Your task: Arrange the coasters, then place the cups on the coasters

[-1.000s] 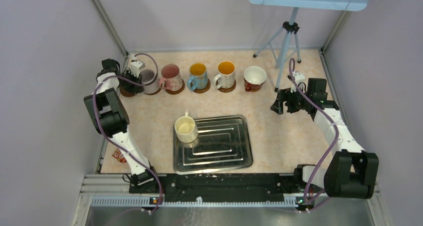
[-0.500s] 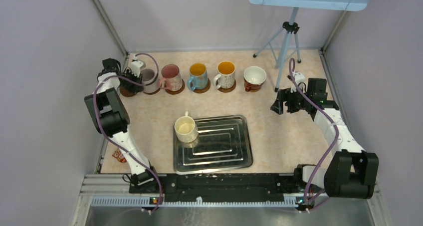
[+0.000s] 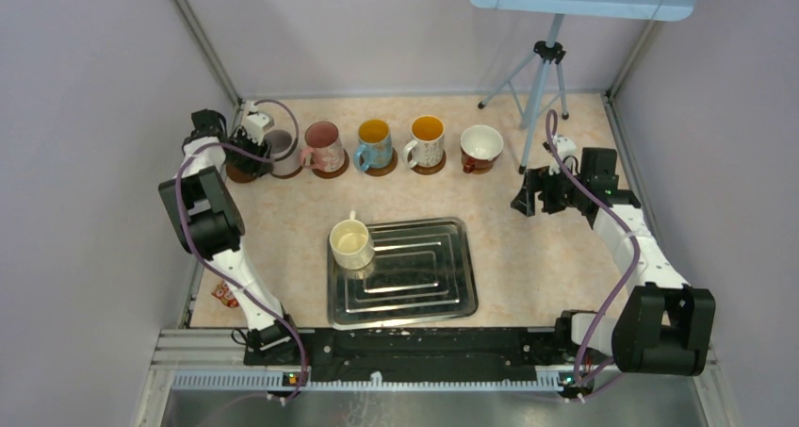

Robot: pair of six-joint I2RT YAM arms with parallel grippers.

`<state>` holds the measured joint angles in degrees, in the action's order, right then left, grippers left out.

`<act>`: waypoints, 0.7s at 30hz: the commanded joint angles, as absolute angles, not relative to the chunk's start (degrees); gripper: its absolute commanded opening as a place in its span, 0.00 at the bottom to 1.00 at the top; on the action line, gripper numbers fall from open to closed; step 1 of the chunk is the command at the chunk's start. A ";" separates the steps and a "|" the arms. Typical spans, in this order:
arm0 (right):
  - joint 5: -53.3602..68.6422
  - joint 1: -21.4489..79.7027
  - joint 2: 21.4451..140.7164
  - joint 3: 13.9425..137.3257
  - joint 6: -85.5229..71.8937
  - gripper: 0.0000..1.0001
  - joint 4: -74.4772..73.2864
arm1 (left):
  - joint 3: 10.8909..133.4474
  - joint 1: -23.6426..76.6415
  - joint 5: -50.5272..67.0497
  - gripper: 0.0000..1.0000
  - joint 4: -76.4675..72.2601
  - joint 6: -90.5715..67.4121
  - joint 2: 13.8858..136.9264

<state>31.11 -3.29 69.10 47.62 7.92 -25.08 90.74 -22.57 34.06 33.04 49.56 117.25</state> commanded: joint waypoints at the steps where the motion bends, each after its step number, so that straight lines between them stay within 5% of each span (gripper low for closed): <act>1: 31.38 -3.78 68.70 47.64 8.70 0.84 -23.90 | 91.06 -22.59 36.77 0.57 34.96 50.94 111.71; 11: 33.23 -3.78 67.94 47.81 9.26 0.84 -24.14 | 94.71 -22.54 36.30 0.80 49.20 63.46 103.76; 21: 34.10 -3.78 67.76 47.72 9.33 0.84 -24.11 | 92.28 -15.00 39.63 0.82 61.83 74.45 93.55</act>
<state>32.69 -3.29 69.08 47.62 8.43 -25.12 92.68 -20.80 37.34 54.76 69.95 98.08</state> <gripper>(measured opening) 0.843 0.823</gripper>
